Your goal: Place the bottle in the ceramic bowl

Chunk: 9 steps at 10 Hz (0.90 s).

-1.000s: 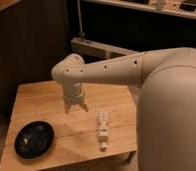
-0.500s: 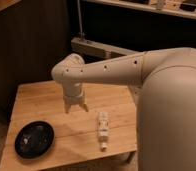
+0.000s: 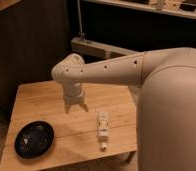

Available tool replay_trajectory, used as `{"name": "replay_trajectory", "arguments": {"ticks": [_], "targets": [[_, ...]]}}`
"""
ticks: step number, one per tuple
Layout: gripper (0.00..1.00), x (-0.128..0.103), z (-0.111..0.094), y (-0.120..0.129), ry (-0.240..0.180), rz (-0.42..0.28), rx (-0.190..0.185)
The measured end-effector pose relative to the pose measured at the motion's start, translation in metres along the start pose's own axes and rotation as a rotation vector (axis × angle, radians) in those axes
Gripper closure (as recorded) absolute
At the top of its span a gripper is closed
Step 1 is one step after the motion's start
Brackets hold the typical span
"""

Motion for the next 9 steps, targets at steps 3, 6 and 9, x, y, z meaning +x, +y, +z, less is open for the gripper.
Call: {"name": "replay_trajectory", "arguments": {"ticks": [3, 6, 9], "targets": [[0.35, 0.0, 0.0, 0.0, 0.0, 0.0, 0.0], [0.35, 0.0001, -0.0001, -0.0001, 0.0, 0.0, 0.0], [0.35, 0.0003, -0.0067, -0.0011, -0.051, -0.004, 0.031]]}}
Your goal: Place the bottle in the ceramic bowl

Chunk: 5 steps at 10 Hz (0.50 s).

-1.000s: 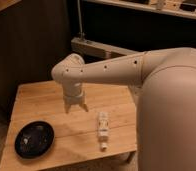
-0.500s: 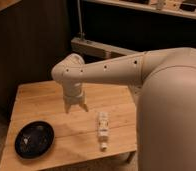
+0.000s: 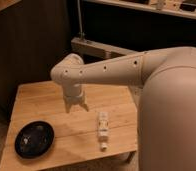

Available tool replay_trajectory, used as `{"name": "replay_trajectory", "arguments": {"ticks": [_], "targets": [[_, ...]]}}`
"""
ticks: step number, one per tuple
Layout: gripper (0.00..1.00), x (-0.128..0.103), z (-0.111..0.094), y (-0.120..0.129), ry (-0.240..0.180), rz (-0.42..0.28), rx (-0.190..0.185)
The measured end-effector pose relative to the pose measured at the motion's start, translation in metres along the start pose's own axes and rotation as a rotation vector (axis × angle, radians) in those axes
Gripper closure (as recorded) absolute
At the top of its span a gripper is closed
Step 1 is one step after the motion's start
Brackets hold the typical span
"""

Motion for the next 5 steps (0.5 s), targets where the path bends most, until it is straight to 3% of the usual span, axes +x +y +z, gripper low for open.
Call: {"name": "replay_trajectory", "arguments": {"ticks": [1, 5], "targets": [[0.35, -0.001, -0.002, 0.0, -0.026, -0.007, 0.002], [0.35, -0.005, 0.001, -0.023, -0.032, 0.021, 0.007]]}}
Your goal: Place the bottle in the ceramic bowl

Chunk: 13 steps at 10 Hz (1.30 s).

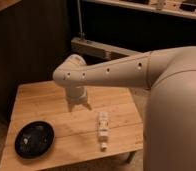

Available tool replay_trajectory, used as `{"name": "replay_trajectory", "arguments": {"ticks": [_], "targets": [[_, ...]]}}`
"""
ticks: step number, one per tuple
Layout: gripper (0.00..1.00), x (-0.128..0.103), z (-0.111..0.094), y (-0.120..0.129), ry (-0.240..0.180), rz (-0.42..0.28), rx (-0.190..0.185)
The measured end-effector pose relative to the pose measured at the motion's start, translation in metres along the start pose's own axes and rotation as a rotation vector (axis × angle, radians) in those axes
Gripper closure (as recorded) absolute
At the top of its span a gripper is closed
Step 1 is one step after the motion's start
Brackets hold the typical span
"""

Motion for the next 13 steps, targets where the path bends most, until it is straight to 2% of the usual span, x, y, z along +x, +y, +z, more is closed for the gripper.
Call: {"name": "replay_trajectory", "arguments": {"ticks": [7, 13], "targets": [[0.35, 0.0, -0.005, -0.022, -0.011, 0.058, -0.005], [0.35, 0.002, -0.014, -0.041, -0.015, 0.105, 0.02]]}}
